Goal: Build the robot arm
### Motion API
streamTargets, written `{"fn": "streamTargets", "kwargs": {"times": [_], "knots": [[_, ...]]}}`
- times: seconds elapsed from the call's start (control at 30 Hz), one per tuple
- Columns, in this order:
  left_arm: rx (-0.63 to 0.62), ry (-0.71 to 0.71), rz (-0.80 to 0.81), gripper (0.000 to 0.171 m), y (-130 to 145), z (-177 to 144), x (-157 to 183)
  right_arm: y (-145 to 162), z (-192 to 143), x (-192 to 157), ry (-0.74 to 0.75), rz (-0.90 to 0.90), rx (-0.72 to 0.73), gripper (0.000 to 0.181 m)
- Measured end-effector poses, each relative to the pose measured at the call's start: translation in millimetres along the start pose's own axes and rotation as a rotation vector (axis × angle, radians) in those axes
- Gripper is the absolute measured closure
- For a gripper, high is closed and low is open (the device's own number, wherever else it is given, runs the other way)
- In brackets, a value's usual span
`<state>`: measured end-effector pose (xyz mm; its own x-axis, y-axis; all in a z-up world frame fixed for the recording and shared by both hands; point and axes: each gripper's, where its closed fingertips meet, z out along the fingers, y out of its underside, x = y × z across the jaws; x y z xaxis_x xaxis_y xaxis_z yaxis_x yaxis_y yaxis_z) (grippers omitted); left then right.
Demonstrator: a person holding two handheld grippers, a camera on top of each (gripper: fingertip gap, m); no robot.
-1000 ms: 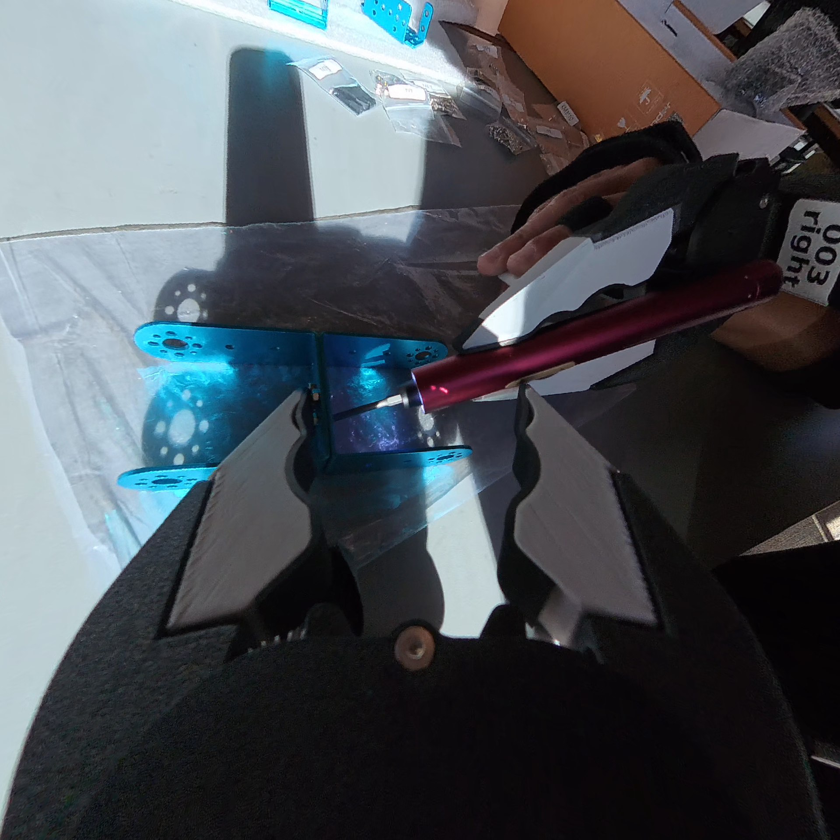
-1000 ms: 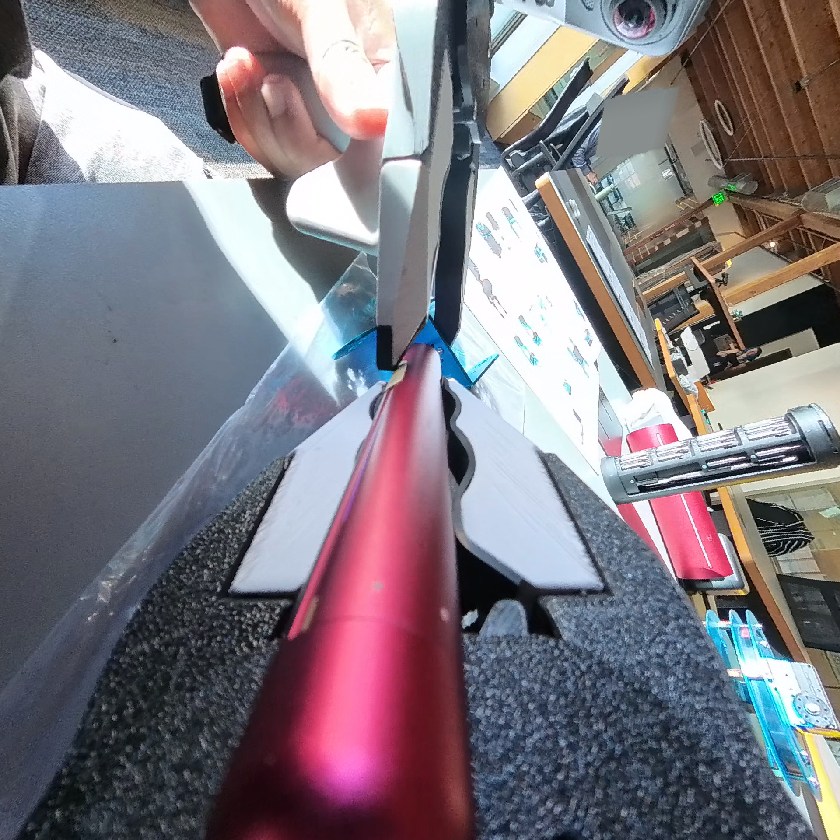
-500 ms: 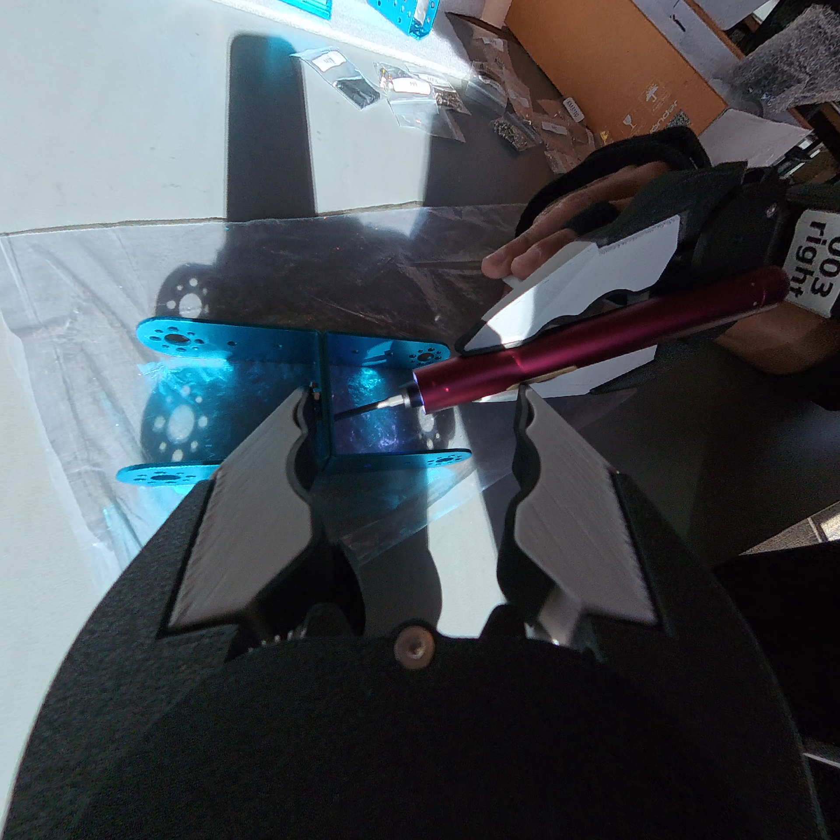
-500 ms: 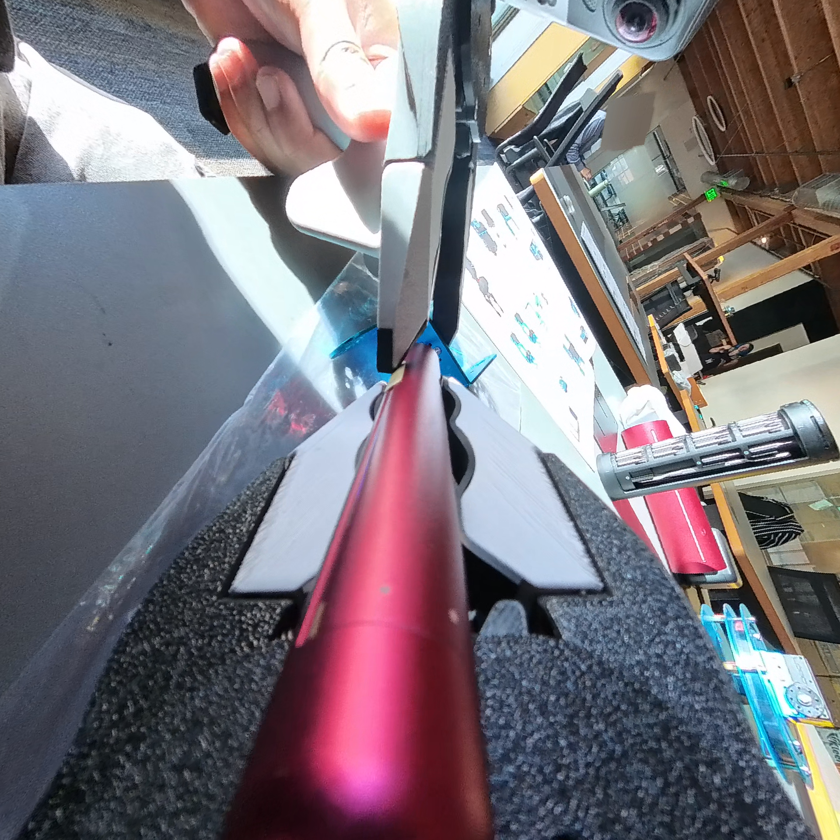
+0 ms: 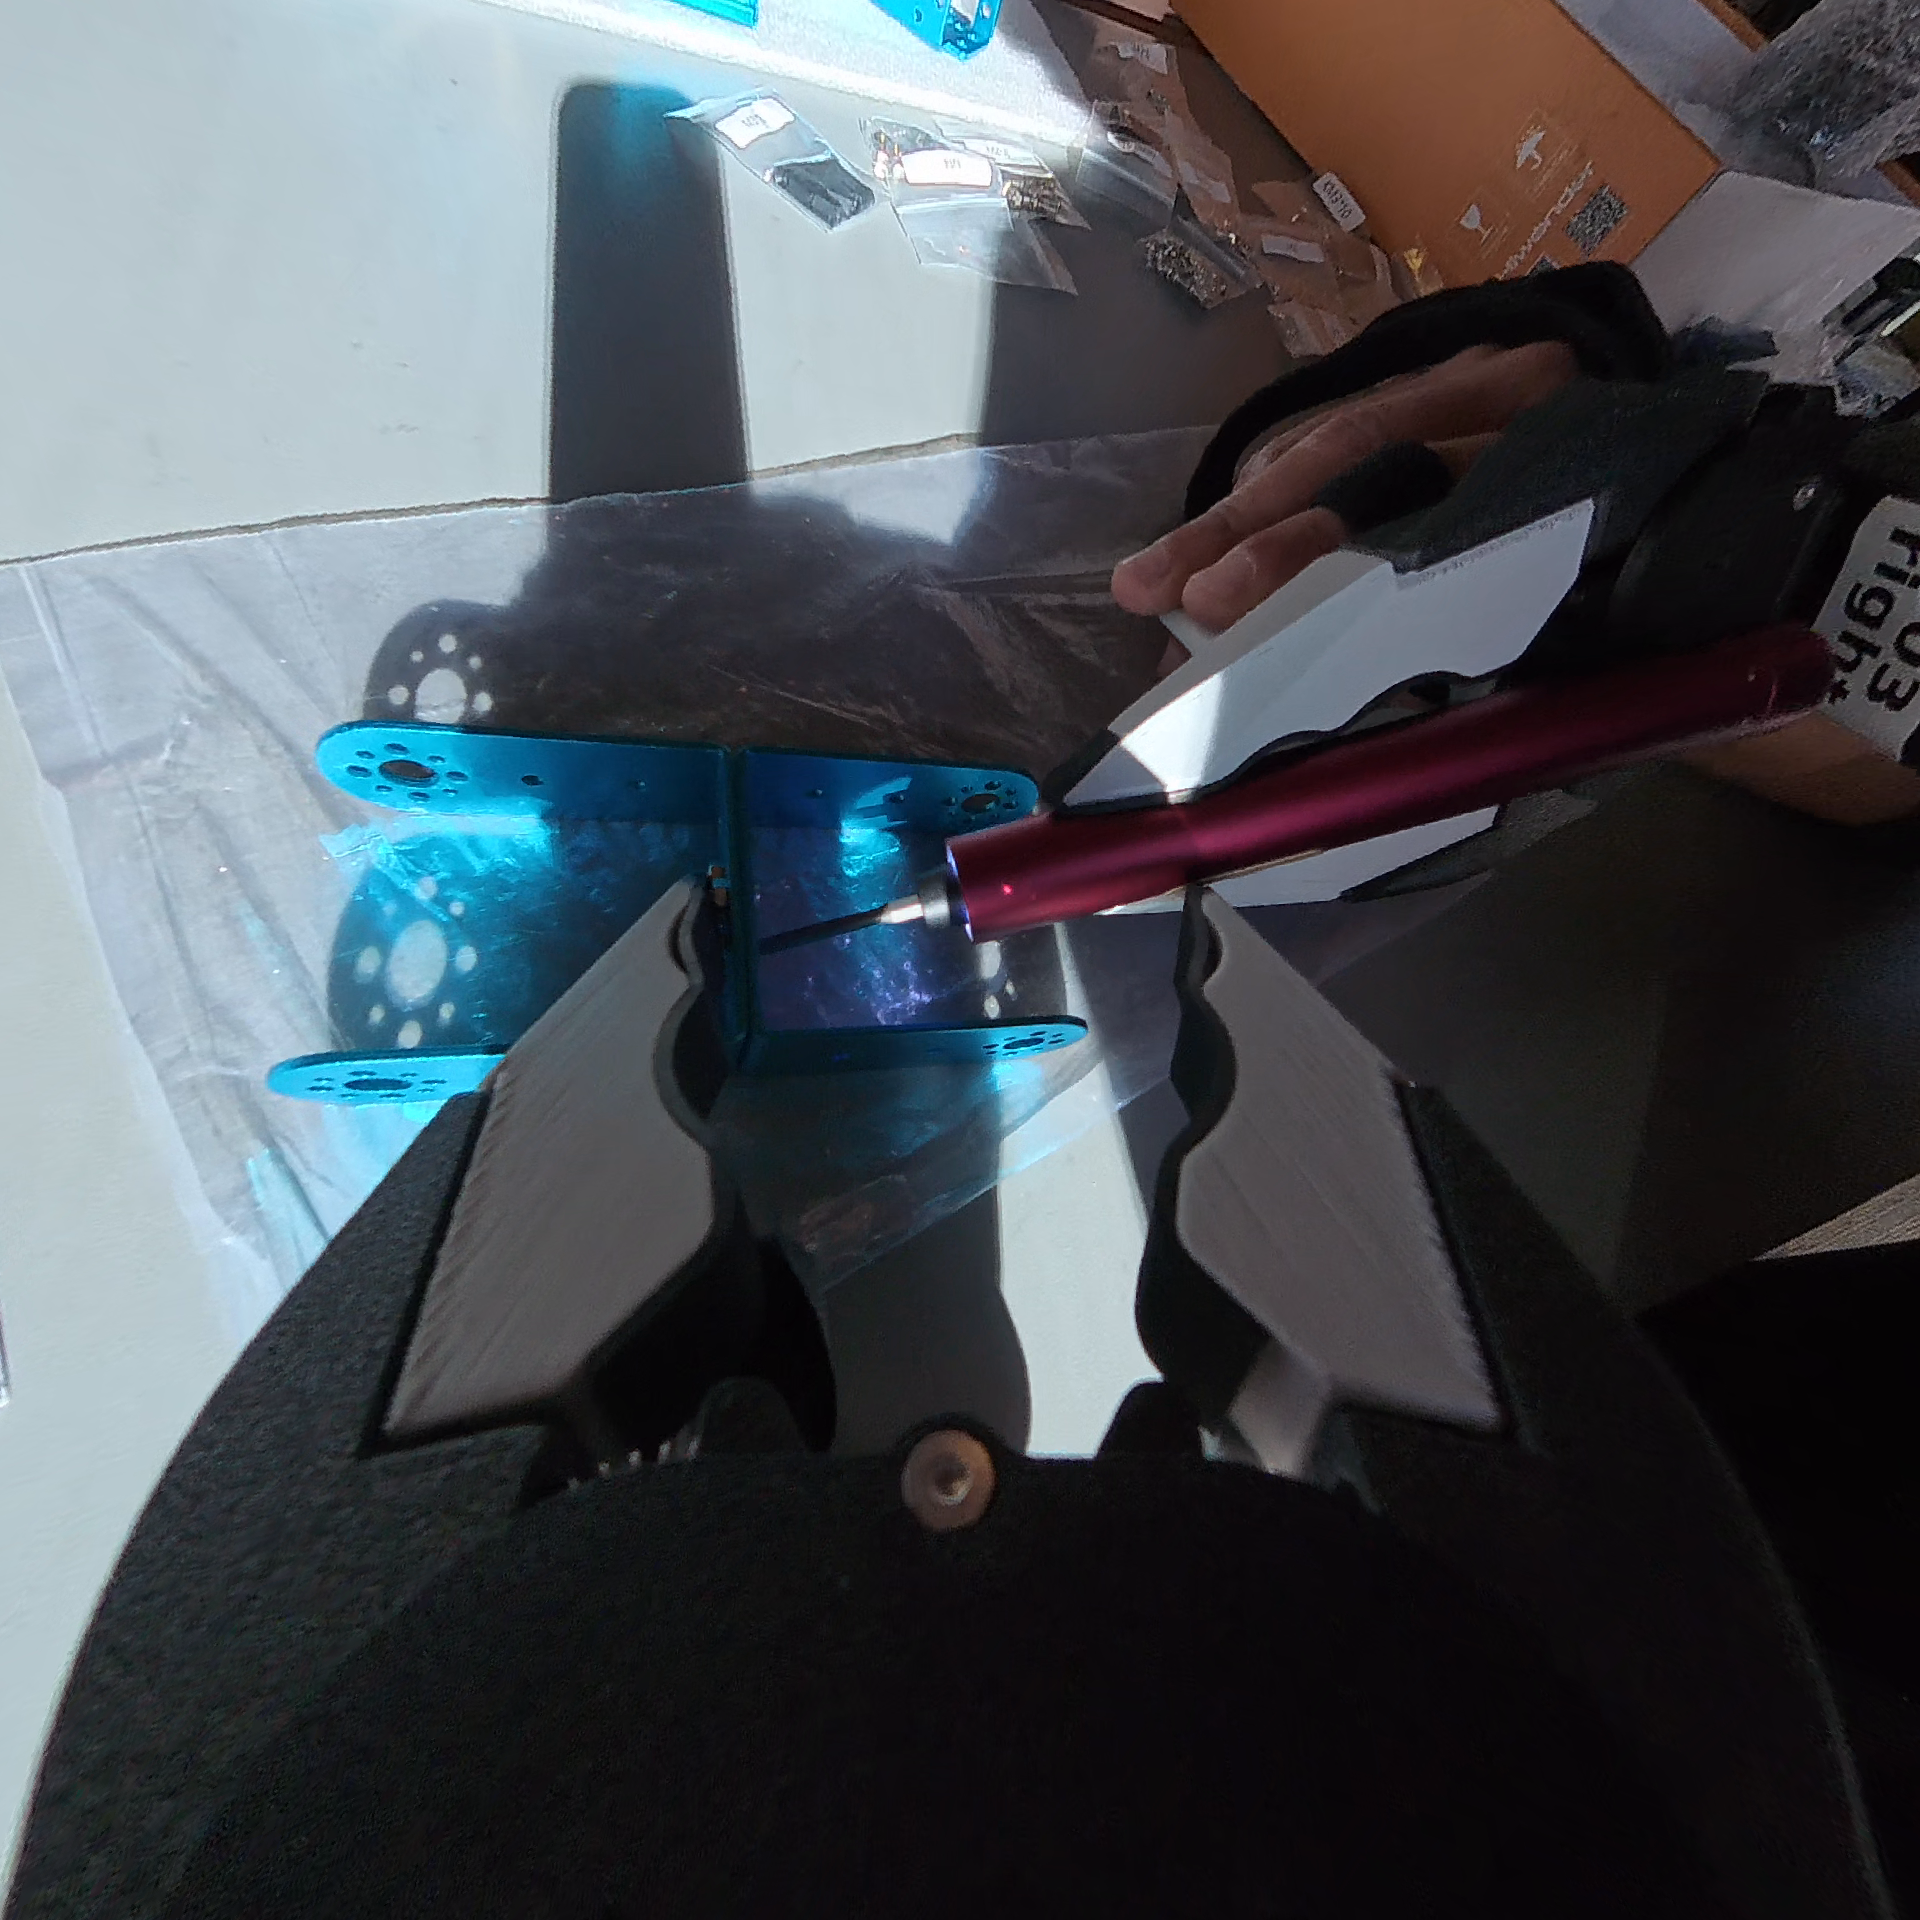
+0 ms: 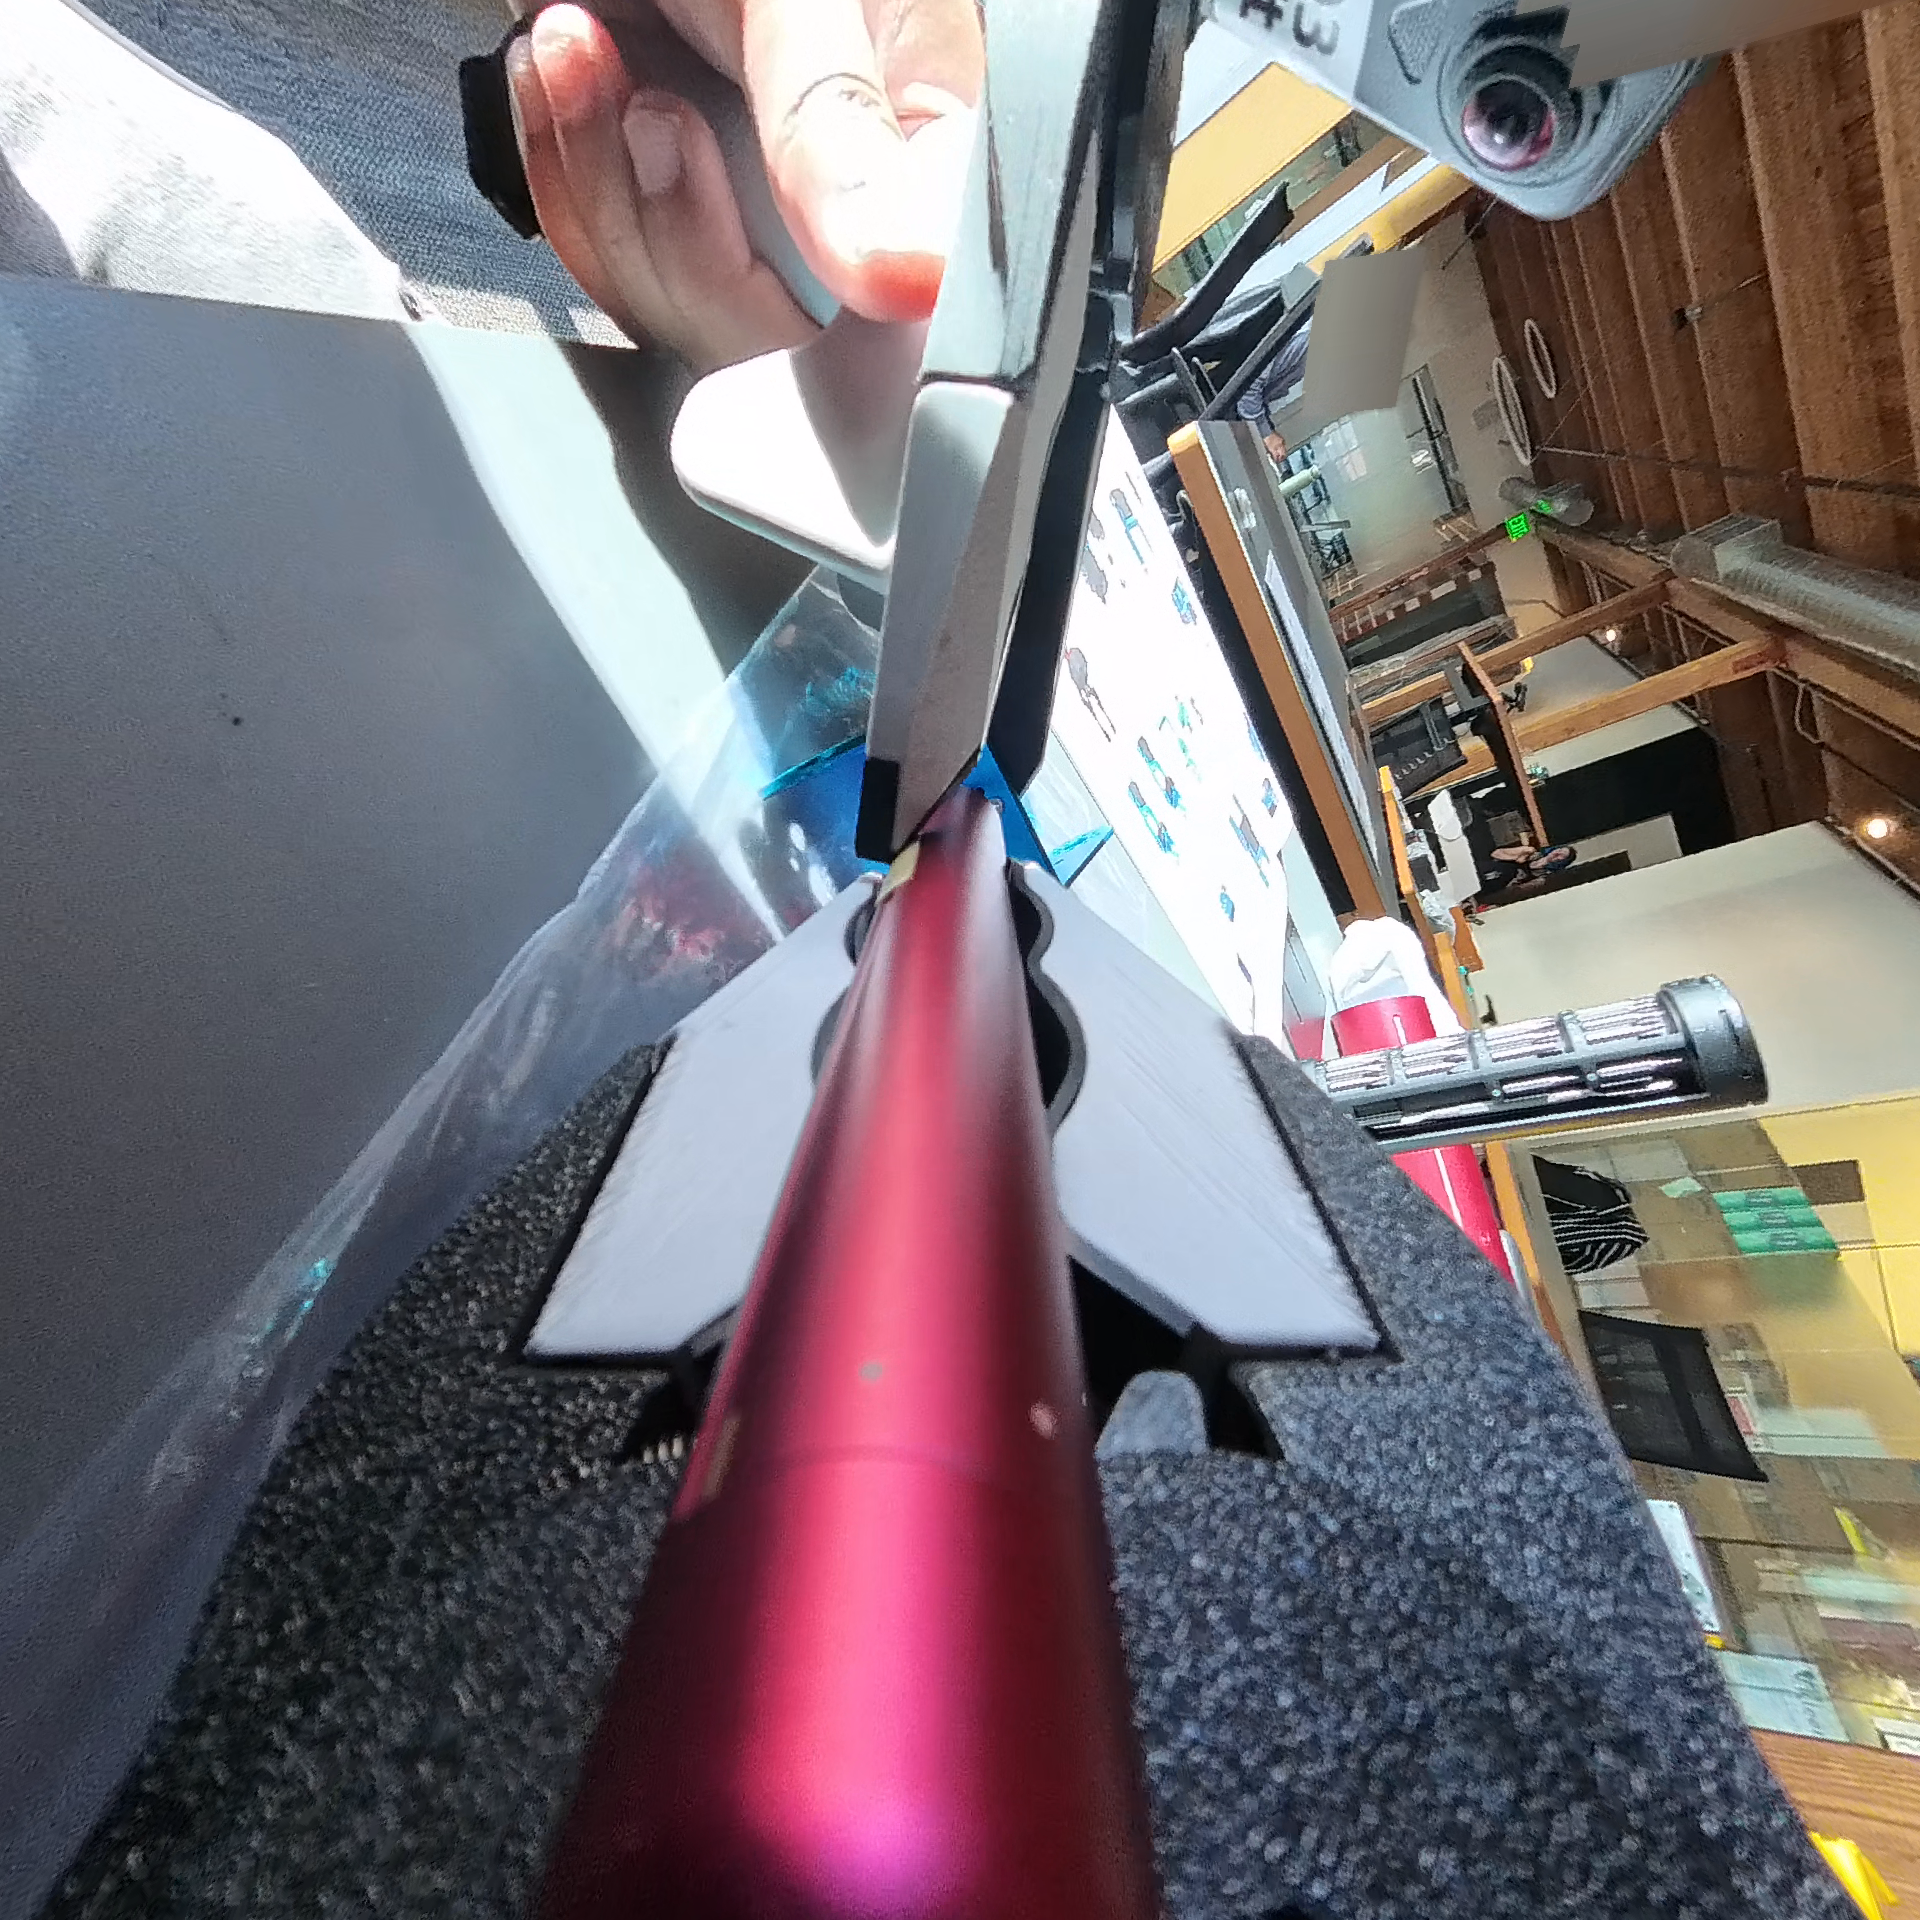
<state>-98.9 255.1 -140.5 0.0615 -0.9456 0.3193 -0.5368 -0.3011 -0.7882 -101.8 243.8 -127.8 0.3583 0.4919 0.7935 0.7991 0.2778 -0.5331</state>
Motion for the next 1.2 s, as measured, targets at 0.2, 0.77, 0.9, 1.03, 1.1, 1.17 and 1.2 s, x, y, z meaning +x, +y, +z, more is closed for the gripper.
{"fn": "streamTargets", "kwargs": {"times": [0.2,0.77,0.9,1.03,1.1,1.17,1.2], "knots": [[-0.010,0.000,0.043,0.082,2,0,2,-1,-1,-2,0.017,-0.118,0.007,0.159],[-0.107,0.238,0.514,0.125,15,-47,-27,-11,-20,11,-0.099,0.367,-0.130,0.160],[-0.194,0.261,0.576,0.144,23,-34,-24,-2,-27,19,-0.041,0.873,-0.261,0.159],[-0.201,0.312,0.561,0.162,28,-34,-13,-3,-28,21,0.057,1.404,-0.160,0.161],[-0.202,0.340,0.538,0.151,28,-38,-11,4,-29,21,0.101,1.607,-0.092,0.156],[-0.183,0.346,0.516,0.143,23,-42,-15,9,-31,17,0.107,1.775,-0.028,0.156],[-0.175,0.345,0.515,0.130,21,-43,-18,11,-32,16,0.108,1.834,-0.007,0.156]]}}
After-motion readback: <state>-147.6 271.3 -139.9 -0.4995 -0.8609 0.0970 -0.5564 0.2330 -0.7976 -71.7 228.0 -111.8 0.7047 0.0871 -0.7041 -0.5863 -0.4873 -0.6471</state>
